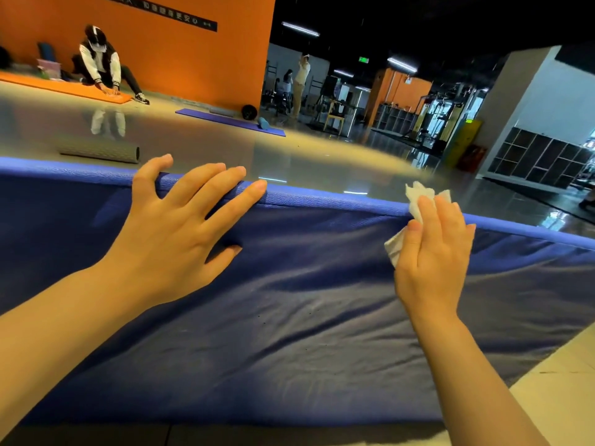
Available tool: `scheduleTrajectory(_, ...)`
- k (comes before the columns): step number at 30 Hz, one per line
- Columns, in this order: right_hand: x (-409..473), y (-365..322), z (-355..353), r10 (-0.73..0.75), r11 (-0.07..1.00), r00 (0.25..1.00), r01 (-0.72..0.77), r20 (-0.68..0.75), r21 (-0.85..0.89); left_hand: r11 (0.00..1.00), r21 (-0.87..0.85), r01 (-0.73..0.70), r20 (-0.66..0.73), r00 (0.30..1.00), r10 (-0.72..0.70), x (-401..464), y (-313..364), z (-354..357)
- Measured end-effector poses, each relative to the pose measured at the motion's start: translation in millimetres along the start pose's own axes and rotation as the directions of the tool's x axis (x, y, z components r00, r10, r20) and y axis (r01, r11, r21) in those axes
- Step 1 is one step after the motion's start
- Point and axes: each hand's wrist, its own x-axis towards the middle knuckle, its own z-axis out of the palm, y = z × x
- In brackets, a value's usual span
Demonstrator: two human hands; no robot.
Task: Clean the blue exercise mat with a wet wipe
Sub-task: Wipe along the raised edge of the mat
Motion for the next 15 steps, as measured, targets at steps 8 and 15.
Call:
scheduleTrajectory(8, -24, -95, 5, -0.380, 0.895, 0.923, 0.349, 0.066, 0.277, 1.000, -0.024, 0.005, -0.015, 1.000, -0.005, -2, 1, -3)
scheduleTrajectory(15, -5, -47, 3, -0.309, 0.951, 0.951, 0.308, 0.018, 0.033, 1.000, -0.006, -0.023, -0.005, 1.000, 0.023, -5, -4, -5)
